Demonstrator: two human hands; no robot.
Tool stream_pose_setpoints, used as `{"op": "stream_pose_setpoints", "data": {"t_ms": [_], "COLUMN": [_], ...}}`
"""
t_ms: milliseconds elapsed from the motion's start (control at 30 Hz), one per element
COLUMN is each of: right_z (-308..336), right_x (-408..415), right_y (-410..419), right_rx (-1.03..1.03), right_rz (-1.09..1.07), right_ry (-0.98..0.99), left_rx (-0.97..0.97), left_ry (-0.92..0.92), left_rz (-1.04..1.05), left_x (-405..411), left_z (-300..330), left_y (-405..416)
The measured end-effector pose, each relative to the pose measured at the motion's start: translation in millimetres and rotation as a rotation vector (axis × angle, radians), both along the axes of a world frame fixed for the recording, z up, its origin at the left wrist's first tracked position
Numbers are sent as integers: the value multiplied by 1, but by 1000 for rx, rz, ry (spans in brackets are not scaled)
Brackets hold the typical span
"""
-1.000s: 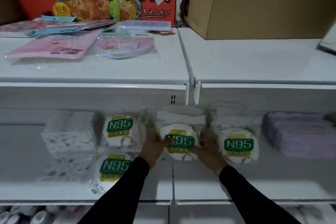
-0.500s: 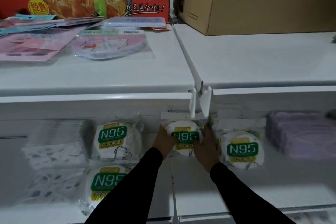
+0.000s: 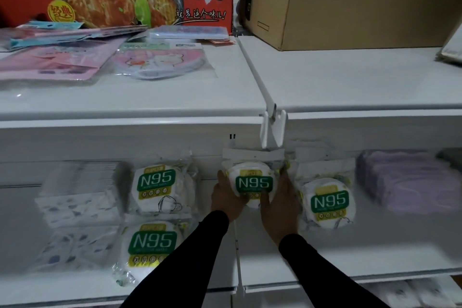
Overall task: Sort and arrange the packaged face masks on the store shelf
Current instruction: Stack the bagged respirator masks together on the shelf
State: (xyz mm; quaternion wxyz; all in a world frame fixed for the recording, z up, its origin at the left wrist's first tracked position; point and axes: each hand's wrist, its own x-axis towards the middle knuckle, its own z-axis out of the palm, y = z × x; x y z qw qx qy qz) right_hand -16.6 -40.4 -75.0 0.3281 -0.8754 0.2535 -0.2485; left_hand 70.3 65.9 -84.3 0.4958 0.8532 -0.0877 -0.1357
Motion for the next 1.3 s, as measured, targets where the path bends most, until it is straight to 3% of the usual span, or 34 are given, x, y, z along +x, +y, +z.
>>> {"op": "stream_pose_setpoints", "data": {"t_ms": [200,333,433,600,667,733,833,900,1033,1067,1167,1233,1300], "right_z": [12,23,26,25,22,19,11,10,19,24,38,40,38], "right_x": [-8,-6,-5,-9,-14,-18,-16,-15,-19,-19,-7,9,29], "right_y": [14,25,40,82,104,126,149,157,157,155,148,140,137], "right_rx": [-27,-36,-139,75,240,318,291,394,953,992,720,456,370], "right_rz": [53,43,41,441,529,561,576,538,578,595,515,417,359], "right_ry": [53,205,149,250,364,469,537,527,538,538,391,253,174], "left_rx": [145,112,87,157,242,348,452,438,233,120,-273,-511,-694], "left_ry": [-22,-89,-183,-319,-267,-94,123,115,211,273,453,489,480], "left_rz": [22,28,116,400,522,547,394,351,424,411,334,334,377], "left_x": [-21,-27,-32,-38,-38,-41,-53,-60,-57,-54,-47,-39,-27], "left_z": [32,54,67,71,59,45,30,29,55,65,92,102,106], "left_y": [19,58,96,160,188,209,216,215,240,252,286,296,295]}}
